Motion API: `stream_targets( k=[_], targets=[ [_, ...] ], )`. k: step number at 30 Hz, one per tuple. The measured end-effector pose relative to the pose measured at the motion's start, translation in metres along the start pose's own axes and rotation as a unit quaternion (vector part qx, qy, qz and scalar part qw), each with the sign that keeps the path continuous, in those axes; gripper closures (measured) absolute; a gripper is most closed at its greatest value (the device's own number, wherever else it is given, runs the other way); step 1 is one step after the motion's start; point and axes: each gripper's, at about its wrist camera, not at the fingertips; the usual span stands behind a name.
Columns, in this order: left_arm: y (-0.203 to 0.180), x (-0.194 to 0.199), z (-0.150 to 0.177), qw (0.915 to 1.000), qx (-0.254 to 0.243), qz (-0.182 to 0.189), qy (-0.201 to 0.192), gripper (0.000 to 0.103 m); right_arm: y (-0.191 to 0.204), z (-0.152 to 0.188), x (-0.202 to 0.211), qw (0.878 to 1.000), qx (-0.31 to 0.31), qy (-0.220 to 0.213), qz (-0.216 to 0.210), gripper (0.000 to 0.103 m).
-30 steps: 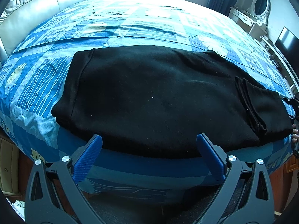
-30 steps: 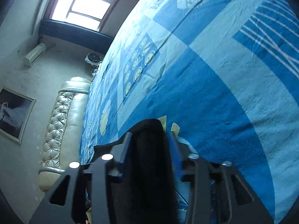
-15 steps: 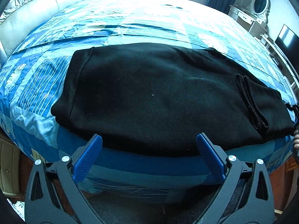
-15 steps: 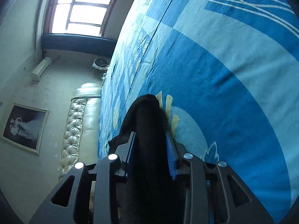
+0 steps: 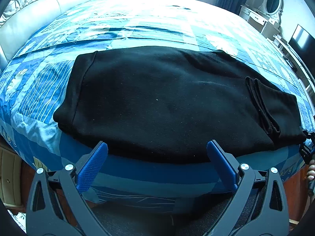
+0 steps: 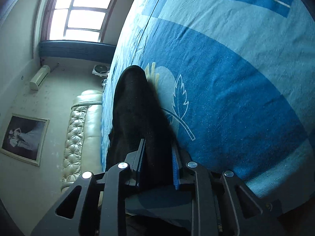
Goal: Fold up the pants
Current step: 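Grasp the end of the folded black pants with the right gripper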
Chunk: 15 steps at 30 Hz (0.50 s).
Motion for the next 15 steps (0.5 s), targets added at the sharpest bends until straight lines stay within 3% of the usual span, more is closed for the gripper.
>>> stream_targets(
  k=[4, 10, 13, 15],
  targets=[
    [-0.001, -0.001, 0.0, 1.0, -0.006, -0.004, 0.001, 0.002, 0.009, 0.003, -0.004, 0.999, 0.023, -0.013, 0.031, 0.082],
    [0.001, 0.001, 0.0, 0.9999, -0.008, -0.012, -0.006, 0.002, 0.01, -0.004, 0.01, 0.999, 0.004, -0.028, 0.021, 0.073],
    [0.004, 0.004, -0.001, 0.9997, -0.007, -0.018, -0.014, 0.002, 0.026, -0.006, 0.029, 0.995, 0.033, -0.078, 0.061, 0.073],
    [0.007, 0.005, -0.002, 0.9997, -0.001, -0.018, -0.017, 0.002, 0.047, 0.0, 0.031, 0.992, 0.065, -0.089, 0.063, 0.073]
  ],
)
Point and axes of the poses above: each gripper's, at about its wrist camera, not at the fingertips, and x roughly against the way its jaws point, y to its left, z to its underside, and after that the axes turned 5 degrees about -x, right-handed
